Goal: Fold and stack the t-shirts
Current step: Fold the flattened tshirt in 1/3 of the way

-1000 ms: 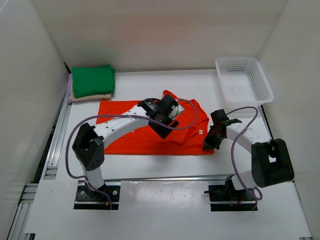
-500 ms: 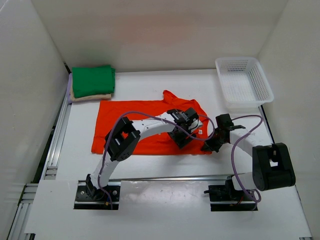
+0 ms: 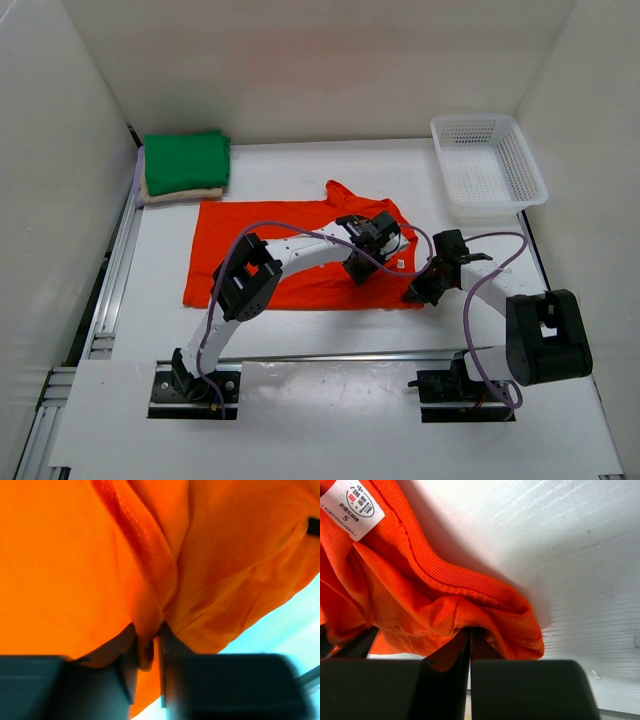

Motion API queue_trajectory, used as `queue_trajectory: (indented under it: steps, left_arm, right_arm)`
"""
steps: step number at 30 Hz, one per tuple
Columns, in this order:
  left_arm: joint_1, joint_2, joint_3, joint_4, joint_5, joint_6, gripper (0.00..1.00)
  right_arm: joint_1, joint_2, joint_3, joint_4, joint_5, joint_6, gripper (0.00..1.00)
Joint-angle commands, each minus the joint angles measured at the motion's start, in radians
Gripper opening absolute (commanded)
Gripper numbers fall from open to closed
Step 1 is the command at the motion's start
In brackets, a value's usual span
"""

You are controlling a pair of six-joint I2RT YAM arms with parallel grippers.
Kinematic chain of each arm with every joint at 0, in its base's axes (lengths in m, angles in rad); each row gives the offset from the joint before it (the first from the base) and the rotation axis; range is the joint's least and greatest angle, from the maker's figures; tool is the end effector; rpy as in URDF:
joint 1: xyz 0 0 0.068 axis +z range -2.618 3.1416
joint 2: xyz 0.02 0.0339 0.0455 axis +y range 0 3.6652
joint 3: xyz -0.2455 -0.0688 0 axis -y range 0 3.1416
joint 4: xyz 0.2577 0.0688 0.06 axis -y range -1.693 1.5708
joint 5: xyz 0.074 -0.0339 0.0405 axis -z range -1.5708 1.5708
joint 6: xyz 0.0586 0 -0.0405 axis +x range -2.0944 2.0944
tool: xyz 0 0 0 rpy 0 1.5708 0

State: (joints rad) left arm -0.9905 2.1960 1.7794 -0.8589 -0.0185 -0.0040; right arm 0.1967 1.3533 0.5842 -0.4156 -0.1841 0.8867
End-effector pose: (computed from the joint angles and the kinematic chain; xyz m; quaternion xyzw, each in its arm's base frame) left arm 0.2543 -0.3859 0.1363 0.4671 0.8718 -0.0621 0.1337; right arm 0.2367 0.0581 0.0952 0.3139 0.9256 0.1758 0.1172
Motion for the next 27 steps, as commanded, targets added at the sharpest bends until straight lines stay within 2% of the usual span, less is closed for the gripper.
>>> queue_trajectory:
  steps: [1, 2, 3, 6, 9, 12, 14, 16, 18, 20, 24, 26, 27]
  left_arm:
    - [0.012, -0.05, 0.041, 0.018, -0.003, 0.004, 0.27]
    - [0.021, -0.05, 0.041, 0.018, -0.003, 0.004, 0.14]
    - [0.032, -0.039, 0.052, 0.018, -0.014, 0.004, 0.11]
    - [0.085, -0.039, 0.052, 0.018, -0.014, 0.004, 0.12]
    - [0.139, -0.048, 0.052, 0.018, -0.014, 0.004, 0.2]
    - [0.171, -0.027, 0.052, 0.018, -0.027, 0.004, 0.24]
    - [0.18, -0.016, 0.061, 0.018, -0.063, 0.004, 0.3]
    - [0.19, -0.007, 0.061, 0.018, -0.075, 0.004, 0.48]
    - [0.19, -0.016, 0.051, 0.018, -0.075, 0.004, 0.73]
    - [0.19, -0.025, 0.051, 0.018, -0.093, 0.004, 0.77]
    - [0.222, -0.06, 0.042, -0.018, -0.193, 0.004, 0.79]
    - [0.256, -0.103, 0.031, -0.054, -0.175, 0.004, 0.79]
    - [0.309, -0.173, 0.017, -0.072, -0.154, 0.004, 0.83]
  right_arm:
    - [0.0, 0.001, -0.023, -0.066, 0.071, -0.032, 0.0]
    - [0.0, 0.001, -0.023, -0.077, 0.08, -0.032, 0.0]
    - [0.0, 0.001, -0.023, -0.077, 0.08, -0.041, 0.0]
    - [0.0, -0.008, -0.023, -0.088, 0.09, -0.042, 0.0]
    - [0.0, -0.008, -0.023, -0.098, 0.112, -0.042, 0.0]
    - [0.0, -0.008, -0.032, -0.098, 0.112, -0.042, 0.0]
    - [0.0, -0.017, -0.032, -0.107, 0.112, -0.051, 0.0]
    - [0.0, -0.017, -0.023, -0.12, 0.124, -0.063, 0.0]
    - [0.0, -0.017, -0.011, -0.132, 0.133, -0.074, 0.0]
    - [0.0, -0.017, -0.001, -0.144, 0.133, -0.087, 0.0]
    - [0.0, -0.051, 0.046, -0.183, 0.143, -0.135, 0.02]
    - [0.01, -0.086, 0.075, -0.218, 0.143, -0.155, 0.1]
    - [0.01, -0.1, 0.107, -0.235, 0.156, -0.164, 0.21]
